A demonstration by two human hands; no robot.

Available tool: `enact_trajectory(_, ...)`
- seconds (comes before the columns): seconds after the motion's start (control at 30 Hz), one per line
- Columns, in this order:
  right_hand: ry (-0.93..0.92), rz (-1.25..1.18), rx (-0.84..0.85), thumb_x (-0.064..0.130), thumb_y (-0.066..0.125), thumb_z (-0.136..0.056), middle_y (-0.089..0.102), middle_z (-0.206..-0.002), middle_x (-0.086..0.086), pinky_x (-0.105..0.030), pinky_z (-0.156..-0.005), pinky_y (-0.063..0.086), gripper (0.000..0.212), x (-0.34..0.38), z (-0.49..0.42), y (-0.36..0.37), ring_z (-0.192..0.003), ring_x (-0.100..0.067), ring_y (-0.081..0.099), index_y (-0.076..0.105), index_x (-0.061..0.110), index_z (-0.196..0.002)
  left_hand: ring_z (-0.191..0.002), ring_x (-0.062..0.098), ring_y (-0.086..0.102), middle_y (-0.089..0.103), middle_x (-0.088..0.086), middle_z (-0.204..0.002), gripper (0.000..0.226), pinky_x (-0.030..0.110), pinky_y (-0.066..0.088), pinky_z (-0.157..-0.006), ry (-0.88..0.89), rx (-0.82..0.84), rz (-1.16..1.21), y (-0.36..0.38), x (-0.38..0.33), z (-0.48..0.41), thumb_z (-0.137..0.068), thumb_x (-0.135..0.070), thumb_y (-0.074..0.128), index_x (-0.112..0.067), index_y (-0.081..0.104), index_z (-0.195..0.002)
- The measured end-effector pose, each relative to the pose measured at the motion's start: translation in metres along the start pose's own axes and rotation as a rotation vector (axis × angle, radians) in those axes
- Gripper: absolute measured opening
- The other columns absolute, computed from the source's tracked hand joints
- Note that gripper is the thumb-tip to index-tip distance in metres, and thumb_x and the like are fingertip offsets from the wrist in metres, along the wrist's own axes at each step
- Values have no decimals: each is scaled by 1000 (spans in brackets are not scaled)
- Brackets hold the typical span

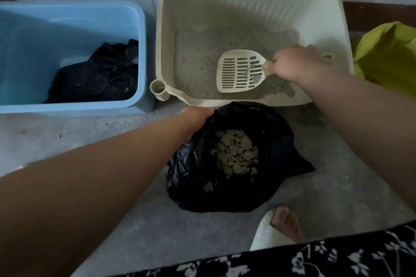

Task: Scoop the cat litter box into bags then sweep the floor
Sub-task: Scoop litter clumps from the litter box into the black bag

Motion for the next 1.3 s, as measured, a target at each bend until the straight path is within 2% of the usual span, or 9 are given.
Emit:
enact_trajectory(0.13, -14, 147, -96, 47, 46, -94, 50, -74, -8, -40, -86, 37, 40, 48, 3, -23, -76, -25, 46, 59, 10, -85, -102, 22, 59, 63, 7, -120, 40, 31, 46, -92, -6, -3, 5, -6, 0, 0, -91, -28, 62, -9, 58, -126)
enact_trajectory(0.33, -76, 258, -180, 28, 42, -97, 52, -68, -8, -42, -90, 36, 35, 104, -3, -34, -73, -24, 49, 53, 10, -69, -114, 24, 56, 59, 7, -129, 42, 32, 43, -100, 2, -12, -51, -20, -4, -1, -93, -33, 59, -13, 58, -129)
enact_trajectory(0.4, -79, 186, -149, 34, 47, -97, 48, -66, -6, -44, -93, 36, 37, 104, -12, -28, -76, -24, 49, 53, 10, -69, -114, 21, 55, 58, 6, -128, 39, 27, 41, -95, 17, -15, -57, -24, -7, -2, -94, -31, 57, -12, 58, -129)
enact_trajectory(0.47, -21, 35, -44, 47, 53, -92, 51, -69, -5, -43, -91, 40, 41, 93, -22, -7, -77, -24, 52, 58, 9, -78, -117, 20, 54, 57, 6, -131, 41, 27, 40, -99, 25, -10, -62, -26, -10, -4, -94, -30, 57, -10, 57, -130)
enact_trajectory(0.6, -34, -239, 170, 65, 50, -85, 67, -98, -4, -34, -77, 49, 55, 87, -26, 44, -84, -25, 62, 67, 17, -106, -124, 25, 51, 57, 7, -134, 43, 38, 37, -110, 33, -4, -83, -27, -11, -4, -94, -31, 57, -10, 56, -132)
enact_trajectory(0.73, -130, -424, 199, 61, 51, -87, 65, -113, -2, -33, -81, 45, 46, 91, -27, 51, -102, -26, 60, 65, 26, -114, -130, 24, 47, 53, 7, -140, 43, 36, 34, -113, 51, 7, -121, -26, -14, -7, -96, -28, 54, -7, 54, -134)
enact_trajectory(0.93, -161, -637, 217, 52, 58, -87, 61, -124, -2, -29, -88, 37, 44, 89, -24, 55, -115, -23, 54, 63, 24, -121, -124, 32, 53, 57, 17, -133, 40, 33, 44, -95, 31, -12, -149, -28, -15, -5, -97, -27, 53, -2, 56, -128)
enact_trajectory(1.1, -144, -699, 200, 53, 62, -83, 59, -130, 0, -35, -101, 40, 50, 83, -23, 54, -120, -22, 53, 63, 23, -123, -126, 25, 51, 56, 8, -136, 41, 37, 37, -110, 20, -2, -103, -26, -11, -8, -95, -30, 56, -10, 57, -131)
enact_trajectory(1.3, -122, -932, 189, 40, 68, -84, 59, -131, 1, -30, -103, 37, 43, 72, -15, 53, -120, -16, 52, 65, 18, -121, -125, 25, 51, 56, 6, -135, 40, 33, 39, -106, 20, 0, -69, -25, -10, -5, -95, -27, 57, -10, 57, -130)
Point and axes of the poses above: each hand's wrist, its own z-axis away from the middle knuckle, its own y-axis out of the palm, x = y × z, the point moved 10 cm from there along -z, towards the middle knuckle
